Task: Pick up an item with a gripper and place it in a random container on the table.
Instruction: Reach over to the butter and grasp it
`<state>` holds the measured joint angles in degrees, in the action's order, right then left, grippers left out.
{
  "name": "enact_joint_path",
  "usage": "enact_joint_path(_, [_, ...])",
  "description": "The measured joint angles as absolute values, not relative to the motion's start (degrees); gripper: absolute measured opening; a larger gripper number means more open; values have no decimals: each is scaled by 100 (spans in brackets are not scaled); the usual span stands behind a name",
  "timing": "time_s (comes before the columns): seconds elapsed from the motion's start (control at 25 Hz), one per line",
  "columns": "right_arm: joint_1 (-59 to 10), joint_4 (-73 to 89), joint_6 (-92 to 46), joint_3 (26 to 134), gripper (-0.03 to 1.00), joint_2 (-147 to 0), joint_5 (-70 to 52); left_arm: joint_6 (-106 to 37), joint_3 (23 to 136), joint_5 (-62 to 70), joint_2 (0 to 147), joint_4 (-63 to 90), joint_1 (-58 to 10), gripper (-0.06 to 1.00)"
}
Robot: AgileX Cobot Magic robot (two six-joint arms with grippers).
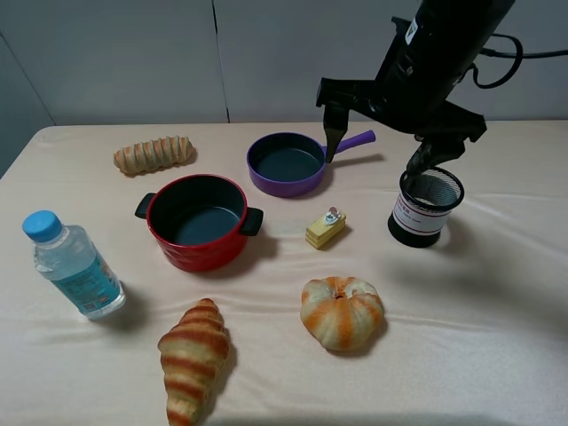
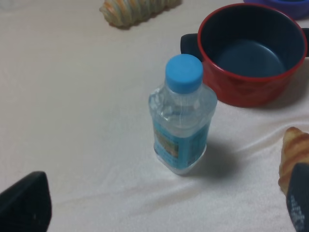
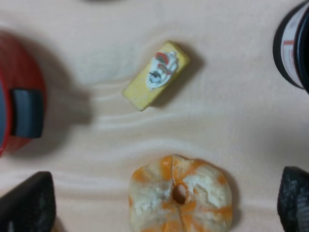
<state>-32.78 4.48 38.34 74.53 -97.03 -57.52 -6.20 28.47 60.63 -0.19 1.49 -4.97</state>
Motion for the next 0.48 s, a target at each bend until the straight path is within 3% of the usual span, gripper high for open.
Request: enact_joint_path(0.48, [-3278, 448, 4336, 7478, 69, -10484, -5327, -620, 2847, 6063, -19, 149, -497, 99])
